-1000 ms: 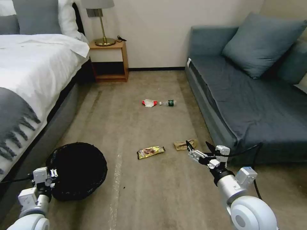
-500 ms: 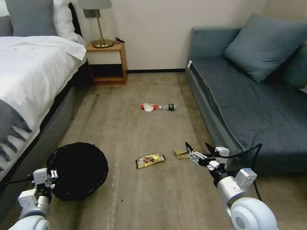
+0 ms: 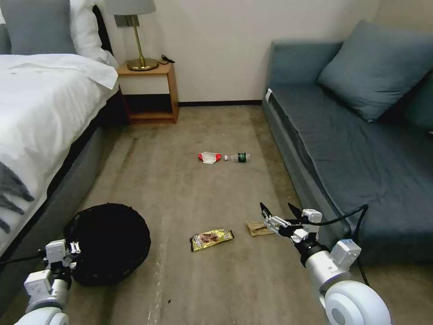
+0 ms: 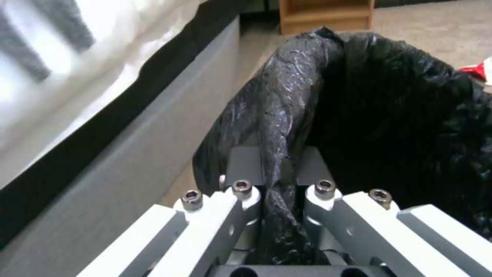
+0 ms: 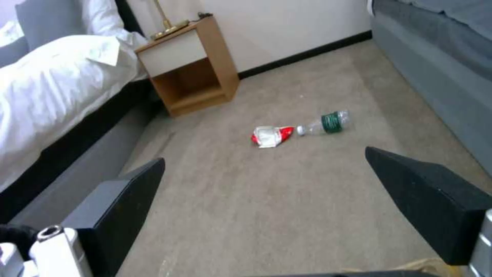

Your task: Pick up the trash bin, then pick up the garbage on the floor and place it into the trash bin.

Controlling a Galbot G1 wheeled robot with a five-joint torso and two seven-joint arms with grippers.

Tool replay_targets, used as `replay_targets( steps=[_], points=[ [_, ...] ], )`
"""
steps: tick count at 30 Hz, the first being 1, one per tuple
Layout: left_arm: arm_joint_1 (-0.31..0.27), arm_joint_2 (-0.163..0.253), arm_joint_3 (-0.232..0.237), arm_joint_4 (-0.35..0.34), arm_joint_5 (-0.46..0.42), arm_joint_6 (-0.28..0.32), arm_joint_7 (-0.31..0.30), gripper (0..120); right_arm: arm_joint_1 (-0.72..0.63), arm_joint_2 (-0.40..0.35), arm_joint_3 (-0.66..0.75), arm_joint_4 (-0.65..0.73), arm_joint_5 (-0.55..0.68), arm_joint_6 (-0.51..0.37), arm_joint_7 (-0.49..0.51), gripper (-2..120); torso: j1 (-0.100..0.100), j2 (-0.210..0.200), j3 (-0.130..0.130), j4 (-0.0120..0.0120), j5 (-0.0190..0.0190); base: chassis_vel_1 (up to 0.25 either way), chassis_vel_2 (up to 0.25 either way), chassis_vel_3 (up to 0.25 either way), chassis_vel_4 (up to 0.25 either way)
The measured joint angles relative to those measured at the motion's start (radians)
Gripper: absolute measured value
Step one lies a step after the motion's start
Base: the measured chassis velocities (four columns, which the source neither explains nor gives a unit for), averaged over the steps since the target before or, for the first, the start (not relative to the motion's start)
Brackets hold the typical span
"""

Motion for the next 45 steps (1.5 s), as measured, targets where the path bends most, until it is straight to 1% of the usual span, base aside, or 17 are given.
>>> replay_targets(
  steps=[20,25,29,30,34,35,37,38,39,40,41,44,45],
  points=[
    [-0.003,0.004,-0.002,0.003,0.001,-0.009,0.005,6,0.013,-0.005,-0.010,-0.020,-0.008,-0.005,-0.012,100,0.000,0.000,0.000,-0.0001,0.0000,-0.098,0.089,0.091,-0.097],
    [-0.001,0.003,-0.008,0.003,0.001,-0.017,0.007,6,0.039,-0.030,-0.021,-0.033,0.020,-0.017,-0.040,100,0.000,0.000,0.000,-0.0001,0.0000,-0.025,0.018,0.029,-0.021],
    [0.010,0.002,-0.016,0.001,0.005,-0.037,0.015,6,0.091,-0.103,-0.039,-0.069,0.039,-0.061,-0.077,100,0.000,0.000,0.000,-0.0001,0.0001,0.000,0.000,0.000,0.000],
    [0.010,0.002,-0.016,0.001,0.005,-0.037,0.015,6,0.091,-0.103,-0.039,-0.069,0.039,-0.061,-0.077,100,0.000,0.000,0.000,-0.0001,0.0001,0.000,0.000,0.000,0.000],
    [0.028,-0.006,-0.016,-0.018,0.019,-0.045,0.016,6,0.196,-0.224,-0.094,-0.136,0.066,-0.111,-0.152,100,0.000,0.000,0.000,-0.0001,0.0003,0.000,0.000,0.000,0.000],
    [0.028,-0.006,-0.016,-0.018,0.019,-0.045,0.016,6,0.196,-0.224,-0.094,-0.136,0.066,-0.111,-0.152,100,0.000,0.000,0.000,-0.0001,0.0003,0.000,0.000,0.000,0.000],
    [0.036,-0.010,-0.016,-0.033,0.032,-0.046,0.016,6,0.248,-0.272,-0.126,-0.160,0.095,-0.163,-0.185,100,0.000,0.000,0.000,-0.0002,0.0002,0.000,0.000,0.000,0.000],
    [0.047,-0.015,-0.016,-0.057,0.042,-0.040,0.016,6,0.331,-0.334,-0.188,-0.193,0.131,-0.211,-0.213,100,0.000,0.000,0.000,-0.0002,0.0002,0.000,0.000,0.000,0.000],
    [0.056,-0.022,-0.016,-0.075,0.050,-0.031,0.016,6,0.415,-0.375,-0.252,-0.227,0.145,-0.225,-0.222,100,0.000,0.000,0.000,-0.0002,0.0002,0.000,0.000,0.000,0.000],
    [0.064,-0.029,-0.016,-0.086,0.060,-0.027,0.016,6,0.498,-0.400,-0.318,-0.262,0.160,-0.231,-0.224,100,0.000,0.000,0.000,-0.0001,0.0000,0.000,0.000,0.000,0.000],
    [0.064,-0.029,-0.016,-0.086,0.060,-0.027,0.016,6,0.498,-0.400,-0.318,-0.262,0.160,-0.231,-0.224,100,0.000,0.000,0.000,-0.0001,0.0000,0.000,0.000,0.000,0.000],
    [0.087,-0.047,-0.016,-0.105,0.083,-0.025,0.015,6,0.671,-0.413,-0.468,-0.360,0.185,-0.237,-0.232,100,0.000,0.000,0.000,0.0000,0.0000,0.000,0.000,0.000,0.000],
    [0.087,-0.047,-0.016,-0.105,0.083,-0.025,0.015,6,0.671,-0.413,-0.468,-0.360,0.185,-0.237,-0.232,100,0.000,0.000,0.000,0.0000,0.0000,0.000,0.000,0.000,0.000]
  ],
)
